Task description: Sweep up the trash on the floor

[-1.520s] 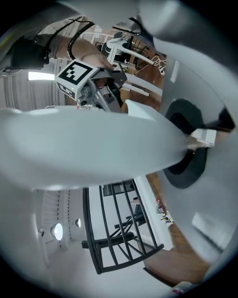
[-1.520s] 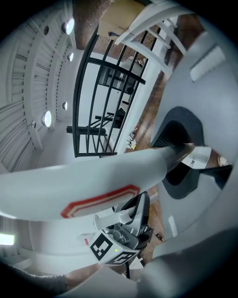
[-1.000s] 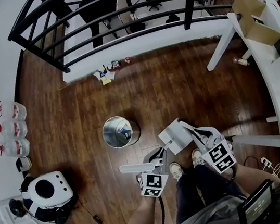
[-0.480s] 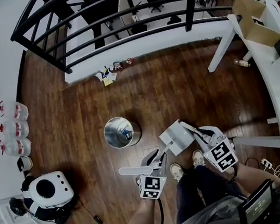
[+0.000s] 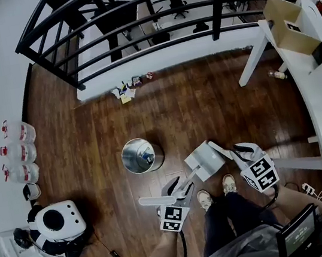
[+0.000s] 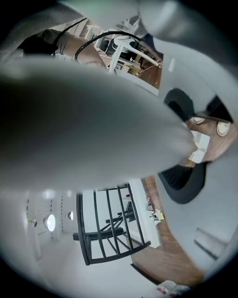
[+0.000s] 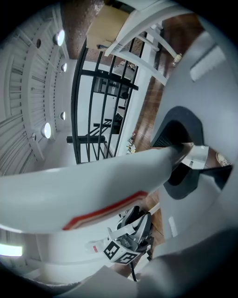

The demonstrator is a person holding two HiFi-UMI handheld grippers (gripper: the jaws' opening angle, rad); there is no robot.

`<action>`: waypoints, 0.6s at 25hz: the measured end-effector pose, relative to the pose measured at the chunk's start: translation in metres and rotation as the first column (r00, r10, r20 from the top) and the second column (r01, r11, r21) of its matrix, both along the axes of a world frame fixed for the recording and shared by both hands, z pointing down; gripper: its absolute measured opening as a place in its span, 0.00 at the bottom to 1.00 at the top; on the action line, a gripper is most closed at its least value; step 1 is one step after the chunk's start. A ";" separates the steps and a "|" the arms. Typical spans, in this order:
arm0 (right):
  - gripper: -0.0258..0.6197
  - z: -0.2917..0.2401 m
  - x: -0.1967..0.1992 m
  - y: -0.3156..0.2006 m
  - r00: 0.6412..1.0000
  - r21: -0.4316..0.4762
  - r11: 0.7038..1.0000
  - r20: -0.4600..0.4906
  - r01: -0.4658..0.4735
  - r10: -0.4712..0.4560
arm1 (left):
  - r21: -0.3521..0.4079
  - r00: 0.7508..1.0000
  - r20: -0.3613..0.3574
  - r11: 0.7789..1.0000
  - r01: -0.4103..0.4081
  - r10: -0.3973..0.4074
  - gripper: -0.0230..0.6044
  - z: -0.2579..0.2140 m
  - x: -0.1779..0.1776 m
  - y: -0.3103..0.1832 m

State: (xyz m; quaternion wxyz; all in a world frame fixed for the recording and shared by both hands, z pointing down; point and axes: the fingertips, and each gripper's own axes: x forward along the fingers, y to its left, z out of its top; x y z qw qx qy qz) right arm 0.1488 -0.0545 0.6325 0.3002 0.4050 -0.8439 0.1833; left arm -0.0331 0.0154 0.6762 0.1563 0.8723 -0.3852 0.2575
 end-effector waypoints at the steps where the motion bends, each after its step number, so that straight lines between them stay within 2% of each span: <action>1: 0.14 0.000 0.001 0.000 1.000 -0.004 1.000 0.005 -0.002 0.002 | -0.008 1.000 -0.005 1.000 0.003 -0.003 0.40 0.000 0.000 0.002; 5: 0.16 0.000 0.001 0.003 1.000 -0.022 1.000 0.022 0.008 -0.008 | -0.034 1.000 -0.013 0.999 0.006 -0.006 0.43 0.001 0.001 0.009; 12: 0.26 0.001 -0.006 0.008 0.996 -0.049 0.996 0.037 0.078 -0.076 | -0.045 1.000 -0.017 0.999 0.012 -0.013 0.44 0.000 0.003 0.010; 15: 0.22 -0.001 -0.006 0.011 0.995 -0.052 0.994 0.040 0.097 -0.095 | -0.043 1.000 -0.022 0.999 0.018 -0.019 0.44 -0.003 0.005 0.008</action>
